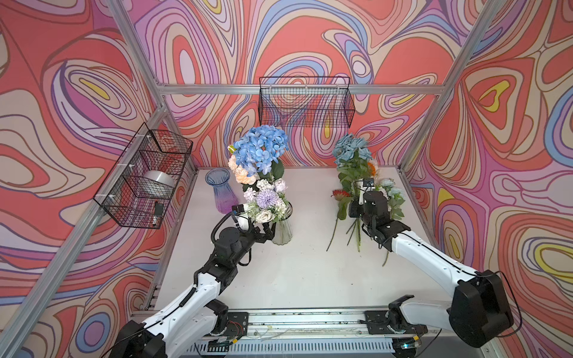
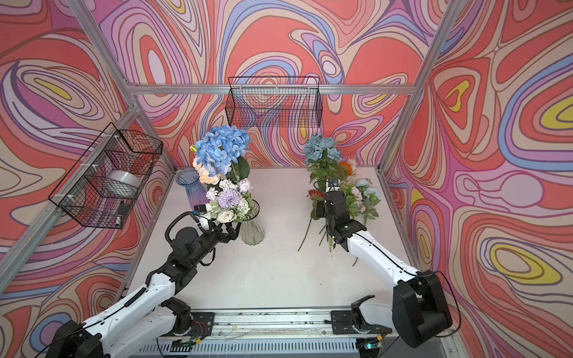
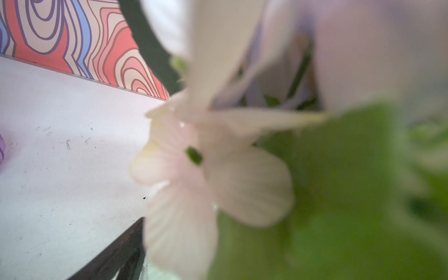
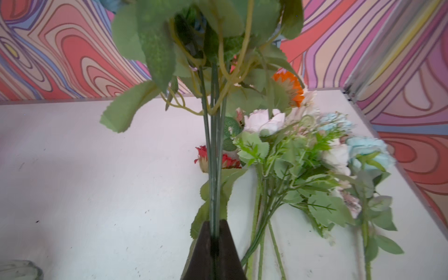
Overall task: Arrange flowers in a vase
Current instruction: Place the flower in the vase.
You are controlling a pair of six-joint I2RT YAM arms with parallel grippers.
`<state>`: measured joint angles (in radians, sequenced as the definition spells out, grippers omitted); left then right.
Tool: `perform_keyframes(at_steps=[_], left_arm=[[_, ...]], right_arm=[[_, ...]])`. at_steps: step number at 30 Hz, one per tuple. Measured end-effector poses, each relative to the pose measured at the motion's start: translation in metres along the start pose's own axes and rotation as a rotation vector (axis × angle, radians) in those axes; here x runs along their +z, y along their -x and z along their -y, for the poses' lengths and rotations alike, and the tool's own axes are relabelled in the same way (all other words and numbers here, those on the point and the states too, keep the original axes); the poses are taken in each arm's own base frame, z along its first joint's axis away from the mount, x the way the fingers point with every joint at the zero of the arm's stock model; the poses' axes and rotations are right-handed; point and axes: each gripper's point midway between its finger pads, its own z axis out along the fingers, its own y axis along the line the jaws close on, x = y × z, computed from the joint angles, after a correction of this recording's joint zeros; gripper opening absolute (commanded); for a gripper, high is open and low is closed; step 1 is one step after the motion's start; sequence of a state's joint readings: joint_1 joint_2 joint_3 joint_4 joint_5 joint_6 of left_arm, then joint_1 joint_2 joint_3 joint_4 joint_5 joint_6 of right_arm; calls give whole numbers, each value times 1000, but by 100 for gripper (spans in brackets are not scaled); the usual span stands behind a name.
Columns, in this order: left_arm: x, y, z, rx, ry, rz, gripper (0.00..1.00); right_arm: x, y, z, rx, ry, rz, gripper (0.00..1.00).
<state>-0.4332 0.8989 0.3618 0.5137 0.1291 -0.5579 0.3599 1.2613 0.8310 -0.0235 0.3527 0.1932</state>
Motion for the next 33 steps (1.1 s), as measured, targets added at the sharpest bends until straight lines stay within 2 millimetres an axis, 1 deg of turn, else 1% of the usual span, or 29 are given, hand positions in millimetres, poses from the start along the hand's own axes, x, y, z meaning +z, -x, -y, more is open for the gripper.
perform_keyframes(at_steps=[3, 7, 10, 13, 15, 18, 20, 23, 24, 27, 29, 33], left_arm=[[0, 0, 0, 0, 0, 1, 100], [0, 1, 0, 1, -1, 2, 100], [0, 1, 0, 1, 3, 4, 100], [0, 3, -1, 1, 8, 9, 100], [0, 4, -2, 1, 13, 15, 100], [-1, 6, -2, 1, 18, 26, 100], [-2, 8, -2, -2, 19, 33, 100], [-4, 11, 0, -7, 17, 44, 100], [-4, 12, 0, -10, 16, 48, 100], [-7, 17, 2, -19, 13, 68, 100], [-10, 22, 4, -23, 9, 83, 100], [-13, 26, 5, -36, 8, 99, 100]], right_arm=[[-9, 14, 13, 17, -63, 54, 0], [-30, 41, 24, 47, -95, 160, 0], [-44, 66, 23, 63, -71, 249, 0], [-54, 86, 13, 67, 0, 310, 0], [-60, 100, 1, 70, 67, 342, 0], [-73, 130, -19, 83, 186, 401, 0], [-86, 155, -33, 101, 273, 454, 0], [-105, 183, -53, 120, 394, 526, 0], [-111, 189, -61, 125, 432, 545, 0], [-129, 202, -90, 124, 553, 592, 0], [-140, 206, -115, 114, 646, 615, 0], [-153, 203, -163, 95, 808, 631, 0]])
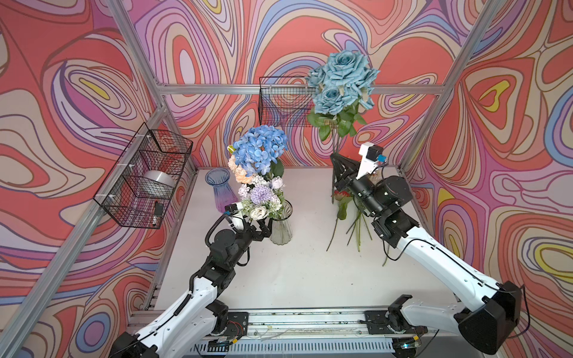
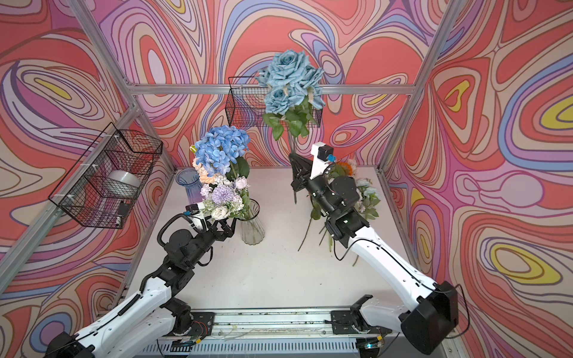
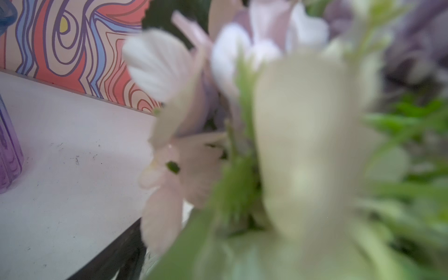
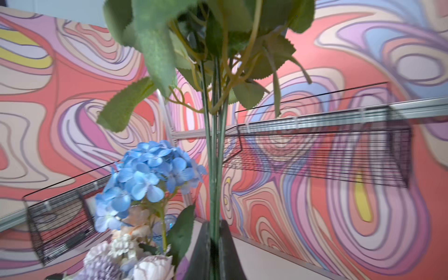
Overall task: Arrange flowers in a vase
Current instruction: Place the flower in the vase.
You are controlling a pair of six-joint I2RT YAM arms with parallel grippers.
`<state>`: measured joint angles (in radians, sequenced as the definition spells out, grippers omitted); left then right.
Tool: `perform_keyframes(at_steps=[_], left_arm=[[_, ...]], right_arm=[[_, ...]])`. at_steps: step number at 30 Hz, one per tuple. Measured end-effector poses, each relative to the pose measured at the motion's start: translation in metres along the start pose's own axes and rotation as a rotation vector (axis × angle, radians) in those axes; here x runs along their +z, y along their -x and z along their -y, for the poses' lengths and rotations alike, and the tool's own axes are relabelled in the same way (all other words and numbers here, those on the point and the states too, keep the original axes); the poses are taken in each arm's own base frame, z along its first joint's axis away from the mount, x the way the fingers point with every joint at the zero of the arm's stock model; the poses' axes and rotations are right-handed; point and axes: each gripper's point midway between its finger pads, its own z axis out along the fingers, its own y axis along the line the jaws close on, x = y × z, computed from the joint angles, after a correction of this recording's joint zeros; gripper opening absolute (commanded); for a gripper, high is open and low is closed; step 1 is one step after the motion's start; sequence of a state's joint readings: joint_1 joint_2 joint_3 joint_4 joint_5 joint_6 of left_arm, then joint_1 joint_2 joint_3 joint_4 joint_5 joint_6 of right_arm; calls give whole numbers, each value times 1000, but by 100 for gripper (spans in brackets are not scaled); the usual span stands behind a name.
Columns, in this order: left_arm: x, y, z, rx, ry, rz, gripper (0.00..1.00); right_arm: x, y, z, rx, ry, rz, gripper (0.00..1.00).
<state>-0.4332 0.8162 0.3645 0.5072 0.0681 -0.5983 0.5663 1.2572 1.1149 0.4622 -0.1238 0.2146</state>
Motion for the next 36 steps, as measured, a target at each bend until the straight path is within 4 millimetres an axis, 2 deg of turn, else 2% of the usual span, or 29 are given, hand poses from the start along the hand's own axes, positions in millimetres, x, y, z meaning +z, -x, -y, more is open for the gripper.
perform_keyframes(at_steps=[5, 8, 13, 22, 27, 36], left_arm=[[0, 1, -2, -6, 12, 1, 100], [0, 4, -2, -8, 23, 11, 100], [0, 8, -9, -20, 60, 33, 100], [-1, 6, -24, -33, 137, 35, 100], [-1, 6, -25, -35, 144, 40, 100], [-3, 6, -26, -36, 153, 40, 100]], right_arm=[[18, -21, -40, 47, 168, 18, 0], [17, -27, -57, 78, 244, 65, 0], [13, -36, -74, 102, 321, 164, 0], [9, -81, -83, 131, 370, 250, 0], [9, -88, -93, 120, 390, 270, 0], [21, -90, -93, 63, 380, 312, 0]])
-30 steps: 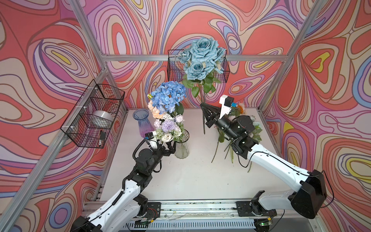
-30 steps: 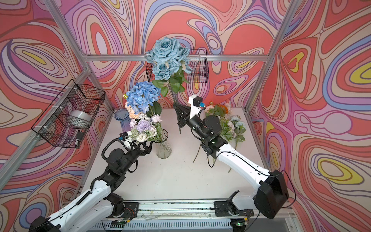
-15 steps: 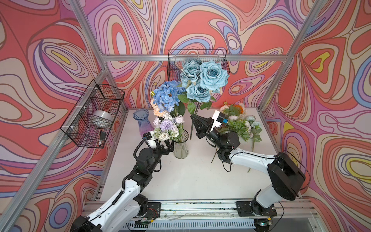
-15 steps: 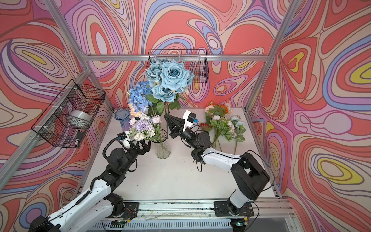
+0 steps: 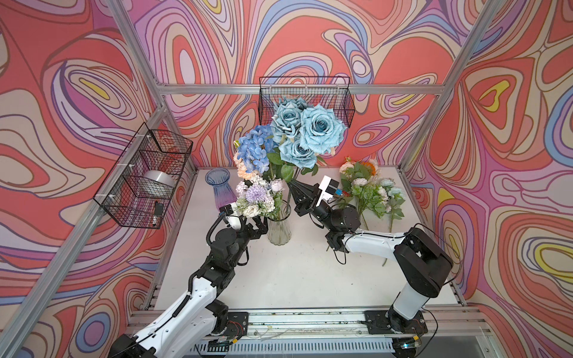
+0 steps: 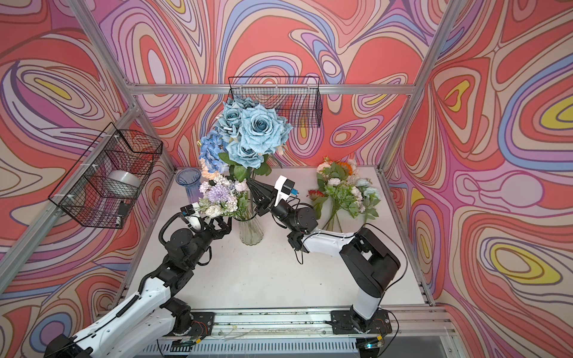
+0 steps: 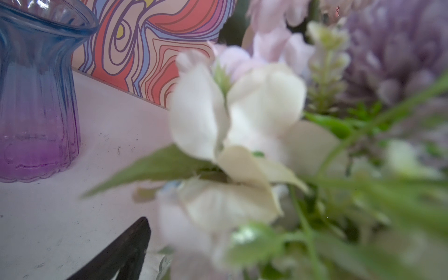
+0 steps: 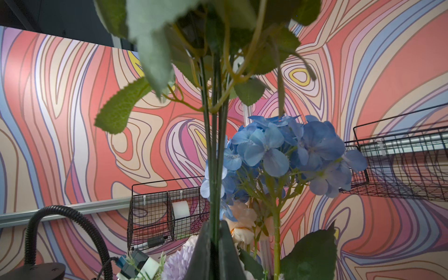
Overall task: Arrange flowers in a vase
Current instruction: Place the flower in the vase.
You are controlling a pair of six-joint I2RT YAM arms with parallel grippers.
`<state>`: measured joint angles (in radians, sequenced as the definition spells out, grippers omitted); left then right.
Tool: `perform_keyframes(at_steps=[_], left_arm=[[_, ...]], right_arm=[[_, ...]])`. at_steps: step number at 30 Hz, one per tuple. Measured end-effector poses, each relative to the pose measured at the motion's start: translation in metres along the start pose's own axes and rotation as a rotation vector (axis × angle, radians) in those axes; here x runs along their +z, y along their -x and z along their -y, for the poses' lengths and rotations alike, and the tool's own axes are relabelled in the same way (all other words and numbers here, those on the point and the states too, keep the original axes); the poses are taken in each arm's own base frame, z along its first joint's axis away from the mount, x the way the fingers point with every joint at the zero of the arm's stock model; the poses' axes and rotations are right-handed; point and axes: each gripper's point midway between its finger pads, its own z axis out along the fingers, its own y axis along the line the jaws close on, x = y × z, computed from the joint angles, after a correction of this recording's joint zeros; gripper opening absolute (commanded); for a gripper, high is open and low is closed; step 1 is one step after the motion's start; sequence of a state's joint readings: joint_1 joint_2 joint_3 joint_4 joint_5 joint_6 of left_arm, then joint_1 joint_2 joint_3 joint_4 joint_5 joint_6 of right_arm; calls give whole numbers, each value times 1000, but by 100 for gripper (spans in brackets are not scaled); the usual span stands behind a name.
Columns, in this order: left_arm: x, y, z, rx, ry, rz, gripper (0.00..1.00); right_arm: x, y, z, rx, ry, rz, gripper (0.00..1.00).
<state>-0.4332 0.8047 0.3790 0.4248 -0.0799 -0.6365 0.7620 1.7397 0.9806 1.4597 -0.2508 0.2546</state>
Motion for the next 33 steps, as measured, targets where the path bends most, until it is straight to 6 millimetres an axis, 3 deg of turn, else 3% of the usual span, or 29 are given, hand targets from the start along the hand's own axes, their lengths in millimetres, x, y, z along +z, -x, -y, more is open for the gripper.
perform_keyframes(at_steps=[4, 12, 26, 33], left_arm=[[-1, 0, 0, -1, 0, -1, 100], [-1, 0, -1, -3, 3, -3, 100], [0, -1, -4, -10, 19, 0, 100], [1, -2, -5, -10, 20, -3, 100]], right_arm=[[4, -14, 5, -30, -5, -6, 0], [-13, -73, 19, -20, -50, -129, 0], [-60, -110, 29, 67, -157, -246, 0], [-73, -117, 30, 93, -185, -278, 17]])
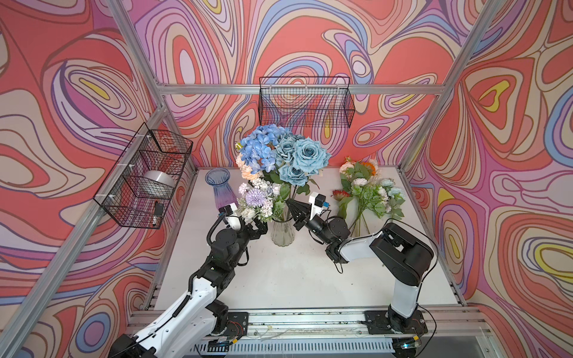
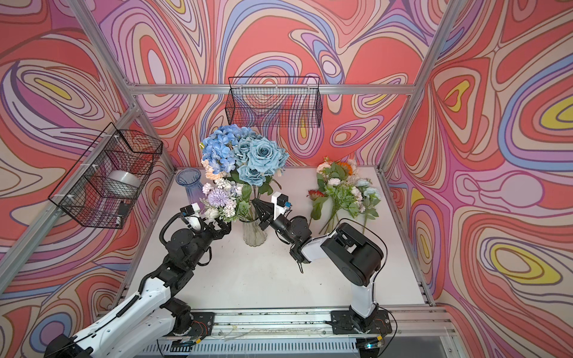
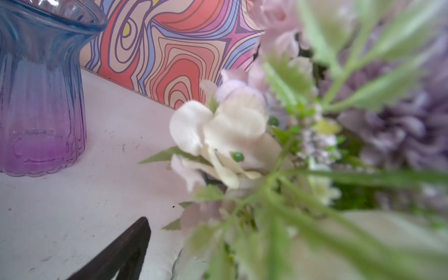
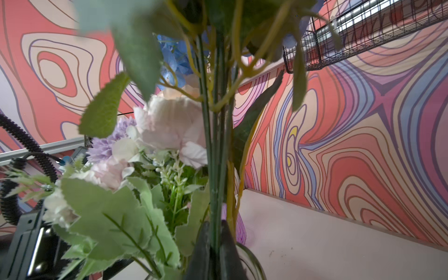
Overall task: Arrange flowers in a vase
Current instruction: Place the flower in the vase, then adjust the flower in the vase.
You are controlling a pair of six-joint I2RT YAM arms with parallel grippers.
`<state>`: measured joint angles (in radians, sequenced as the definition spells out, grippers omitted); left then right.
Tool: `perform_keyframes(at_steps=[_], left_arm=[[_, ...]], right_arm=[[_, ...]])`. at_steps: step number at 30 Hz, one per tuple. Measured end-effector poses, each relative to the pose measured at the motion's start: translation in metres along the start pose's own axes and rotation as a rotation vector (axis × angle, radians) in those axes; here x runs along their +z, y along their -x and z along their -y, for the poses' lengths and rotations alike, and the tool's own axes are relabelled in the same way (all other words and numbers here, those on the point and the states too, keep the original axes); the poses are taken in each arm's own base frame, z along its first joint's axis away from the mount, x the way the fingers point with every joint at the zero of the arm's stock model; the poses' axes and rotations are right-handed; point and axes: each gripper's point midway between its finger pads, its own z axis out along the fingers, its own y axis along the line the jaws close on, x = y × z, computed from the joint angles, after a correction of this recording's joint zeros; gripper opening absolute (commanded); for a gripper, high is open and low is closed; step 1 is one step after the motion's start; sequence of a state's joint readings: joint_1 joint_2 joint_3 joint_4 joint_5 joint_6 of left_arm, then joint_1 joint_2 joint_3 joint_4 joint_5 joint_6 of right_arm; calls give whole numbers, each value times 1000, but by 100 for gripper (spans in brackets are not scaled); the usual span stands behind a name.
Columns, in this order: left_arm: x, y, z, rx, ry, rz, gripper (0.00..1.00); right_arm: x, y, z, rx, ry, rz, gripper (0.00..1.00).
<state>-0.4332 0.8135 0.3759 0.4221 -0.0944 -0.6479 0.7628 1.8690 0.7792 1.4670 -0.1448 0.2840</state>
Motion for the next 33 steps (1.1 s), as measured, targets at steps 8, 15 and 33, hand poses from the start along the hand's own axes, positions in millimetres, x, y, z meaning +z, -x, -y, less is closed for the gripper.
perform_keyframes(at_steps=[8, 15, 33], left_arm=[[0, 0, 0, 0, -1, 0, 100], [0, -1, 0, 0, 0, -1, 100], [-6, 2, 2, -3, -21, 16, 100]], right_arm=[[-8, 2, -1, -2, -18, -35, 45], [-15, 29, -6, -22, -34, -15, 50], [44, 36, 1, -226, -85, -335, 11]])
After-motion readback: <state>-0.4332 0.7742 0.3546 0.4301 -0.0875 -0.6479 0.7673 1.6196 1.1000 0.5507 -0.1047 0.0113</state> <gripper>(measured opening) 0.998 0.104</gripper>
